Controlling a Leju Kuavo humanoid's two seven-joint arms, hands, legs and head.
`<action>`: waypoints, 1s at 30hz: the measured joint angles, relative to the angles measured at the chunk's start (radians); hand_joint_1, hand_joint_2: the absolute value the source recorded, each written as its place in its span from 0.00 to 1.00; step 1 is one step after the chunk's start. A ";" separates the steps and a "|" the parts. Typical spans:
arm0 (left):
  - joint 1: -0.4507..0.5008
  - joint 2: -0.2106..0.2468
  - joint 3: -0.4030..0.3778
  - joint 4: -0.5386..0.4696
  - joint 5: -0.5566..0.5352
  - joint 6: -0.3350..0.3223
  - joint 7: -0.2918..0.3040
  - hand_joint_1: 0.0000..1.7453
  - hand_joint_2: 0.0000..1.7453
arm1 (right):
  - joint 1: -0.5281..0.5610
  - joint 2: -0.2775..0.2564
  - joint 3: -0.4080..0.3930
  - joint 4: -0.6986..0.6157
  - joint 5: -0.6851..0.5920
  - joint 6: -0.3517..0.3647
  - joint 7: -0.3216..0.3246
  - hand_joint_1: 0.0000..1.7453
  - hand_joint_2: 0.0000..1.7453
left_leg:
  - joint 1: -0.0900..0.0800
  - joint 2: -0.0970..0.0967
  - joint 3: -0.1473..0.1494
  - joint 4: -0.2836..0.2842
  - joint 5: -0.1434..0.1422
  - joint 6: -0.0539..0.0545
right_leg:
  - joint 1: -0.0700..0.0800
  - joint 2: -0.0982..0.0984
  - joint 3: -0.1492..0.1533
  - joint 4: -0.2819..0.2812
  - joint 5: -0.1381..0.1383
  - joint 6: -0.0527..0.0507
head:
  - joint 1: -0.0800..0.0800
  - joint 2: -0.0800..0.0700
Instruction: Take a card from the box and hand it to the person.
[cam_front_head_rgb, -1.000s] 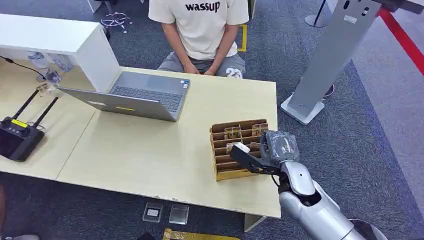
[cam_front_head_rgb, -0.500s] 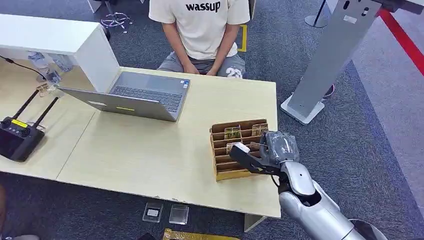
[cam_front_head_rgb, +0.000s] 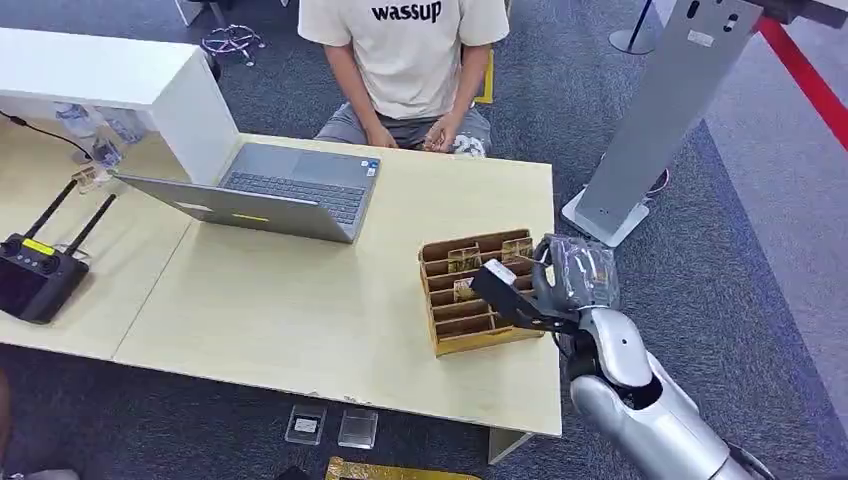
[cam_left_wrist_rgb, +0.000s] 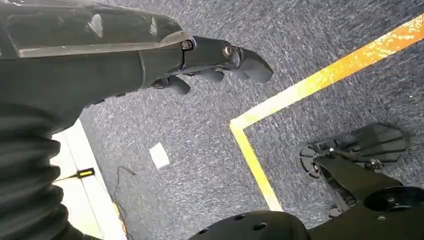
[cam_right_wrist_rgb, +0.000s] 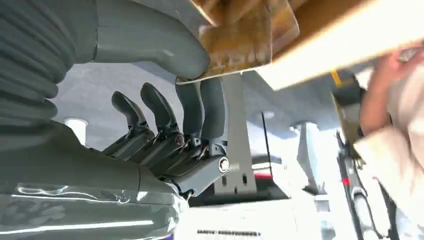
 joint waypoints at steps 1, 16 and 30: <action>0.001 0.000 0.000 0.000 0.000 0.000 -0.002 0.00 1.00 | -0.002 -0.005 -0.007 -0.020 0.000 0.001 0.004 0.87 1.00 | 0.000 0.000 0.000 0.000 0.000 0.000 | 0.000 0.000 0.000 0.000 0.000 0.000 | 0.000 0.000; -0.001 -0.002 0.000 0.000 -0.001 -0.006 0.005 0.00 1.00 | -0.028 0.003 -0.033 -0.148 -0.075 -0.053 -0.124 0.87 1.00 | 0.000 0.000 -0.001 0.000 0.000 0.000 | 0.000 0.000 0.000 0.000 0.000 0.000 | 0.001 0.000; -0.041 -0.019 0.000 0.000 -0.031 -0.042 0.019 0.00 1.00 | -0.098 0.149 -0.027 0.205 -0.100 -0.373 -0.468 0.87 1.00 | 0.000 0.000 -0.002 0.000 0.000 0.000 | 0.000 -0.001 0.000 0.001 0.000 0.000 | 0.001 0.000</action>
